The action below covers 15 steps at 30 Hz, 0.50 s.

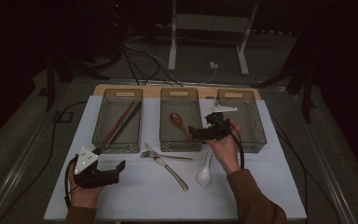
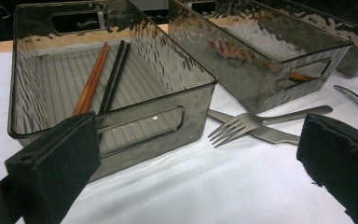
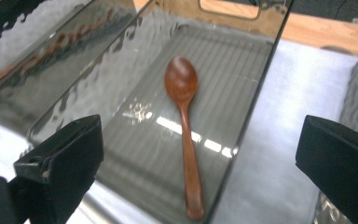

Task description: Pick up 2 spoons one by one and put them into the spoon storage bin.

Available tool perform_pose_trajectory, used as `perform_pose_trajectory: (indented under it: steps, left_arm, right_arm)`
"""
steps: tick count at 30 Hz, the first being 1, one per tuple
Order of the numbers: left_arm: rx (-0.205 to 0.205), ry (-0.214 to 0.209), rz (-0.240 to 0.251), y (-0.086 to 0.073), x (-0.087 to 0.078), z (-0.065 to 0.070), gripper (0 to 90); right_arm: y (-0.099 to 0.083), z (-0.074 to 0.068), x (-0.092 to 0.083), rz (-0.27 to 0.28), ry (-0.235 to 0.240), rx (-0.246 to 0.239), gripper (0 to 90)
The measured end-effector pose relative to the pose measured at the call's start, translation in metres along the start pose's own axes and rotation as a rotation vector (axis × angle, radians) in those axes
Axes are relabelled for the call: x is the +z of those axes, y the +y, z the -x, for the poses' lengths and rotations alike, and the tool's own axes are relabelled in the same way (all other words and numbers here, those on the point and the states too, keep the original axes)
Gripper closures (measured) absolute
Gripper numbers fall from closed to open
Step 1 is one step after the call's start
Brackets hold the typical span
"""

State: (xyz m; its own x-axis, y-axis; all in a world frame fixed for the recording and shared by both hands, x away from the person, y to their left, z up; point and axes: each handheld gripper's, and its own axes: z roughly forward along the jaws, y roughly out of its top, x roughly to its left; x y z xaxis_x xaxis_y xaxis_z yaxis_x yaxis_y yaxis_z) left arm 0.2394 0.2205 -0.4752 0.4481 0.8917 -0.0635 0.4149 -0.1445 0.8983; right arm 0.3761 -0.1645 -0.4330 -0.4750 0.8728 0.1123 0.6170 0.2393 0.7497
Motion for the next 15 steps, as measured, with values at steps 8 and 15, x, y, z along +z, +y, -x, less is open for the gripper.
perform_pose_trajectory:
  steps: [8, 15]
  left_arm:
    - [-0.001, 0.009, 0.004, 0.001, -0.002, -0.002, 0.6]
    - [0.006, 0.026, 0.009, 0.002, -0.005, -0.004, 0.6]
  right_arm:
    - [-0.015, 0.002, -0.022, 0.004, -0.003, -0.021, 0.9]
    - [-0.027, 0.003, -0.032, 0.004, -0.006, -0.021, 0.0]
